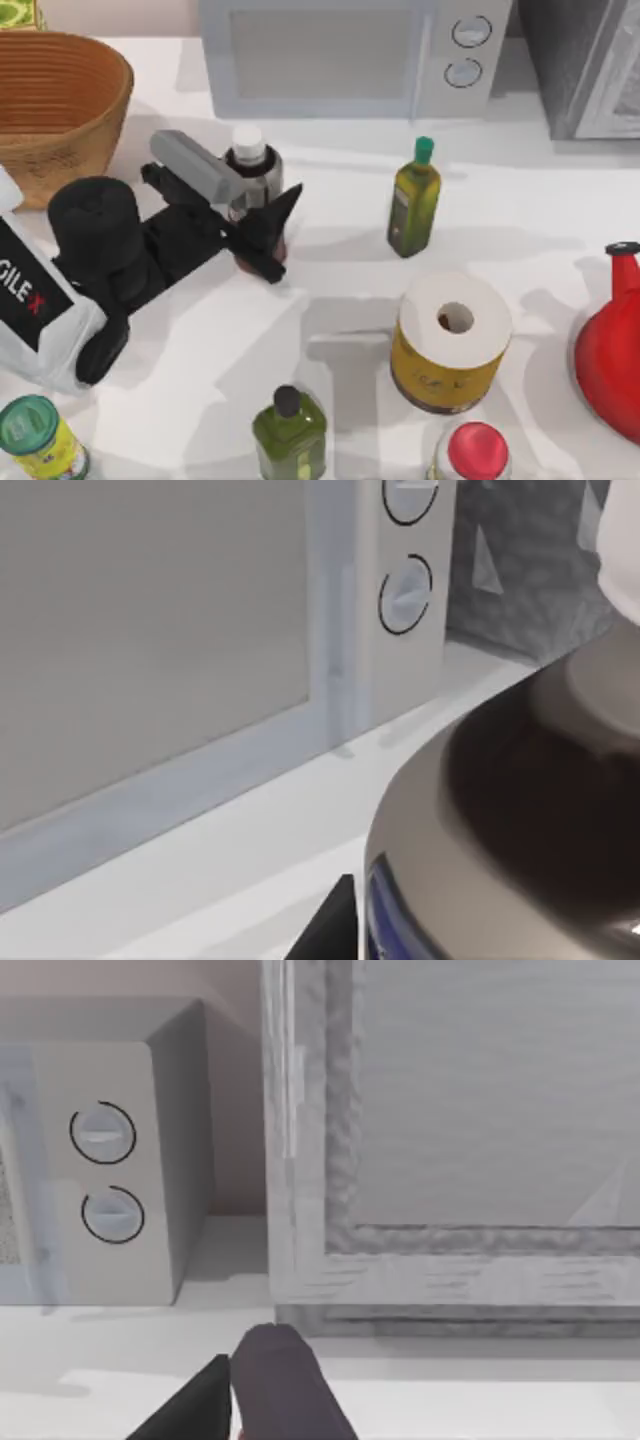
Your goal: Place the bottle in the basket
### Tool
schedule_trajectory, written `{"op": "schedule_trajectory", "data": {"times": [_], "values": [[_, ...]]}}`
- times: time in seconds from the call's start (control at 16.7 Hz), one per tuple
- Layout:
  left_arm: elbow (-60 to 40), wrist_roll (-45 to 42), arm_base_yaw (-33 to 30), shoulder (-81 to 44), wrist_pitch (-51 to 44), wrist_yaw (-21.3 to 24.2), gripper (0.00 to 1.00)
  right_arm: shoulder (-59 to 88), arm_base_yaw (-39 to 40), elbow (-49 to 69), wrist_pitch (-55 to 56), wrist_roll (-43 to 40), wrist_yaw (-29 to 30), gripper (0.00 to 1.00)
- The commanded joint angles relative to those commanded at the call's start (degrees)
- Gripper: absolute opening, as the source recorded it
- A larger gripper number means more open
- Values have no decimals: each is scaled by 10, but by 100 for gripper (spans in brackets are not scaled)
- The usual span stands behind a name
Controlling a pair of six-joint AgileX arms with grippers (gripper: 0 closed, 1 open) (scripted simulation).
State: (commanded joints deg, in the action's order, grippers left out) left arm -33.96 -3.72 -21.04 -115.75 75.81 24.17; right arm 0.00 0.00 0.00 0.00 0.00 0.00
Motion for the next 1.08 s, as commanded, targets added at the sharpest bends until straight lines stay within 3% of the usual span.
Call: {"op": "schedule_trajectory", "data": {"times": [0.6, 1.08], "values": [[-236, -8, 140, 237, -436, -73, 0, 0, 0, 0, 0, 0, 0, 100], [-279, 16, 252, 324, -613, -167, 0, 0, 0, 0, 0, 0, 0, 100]]}}
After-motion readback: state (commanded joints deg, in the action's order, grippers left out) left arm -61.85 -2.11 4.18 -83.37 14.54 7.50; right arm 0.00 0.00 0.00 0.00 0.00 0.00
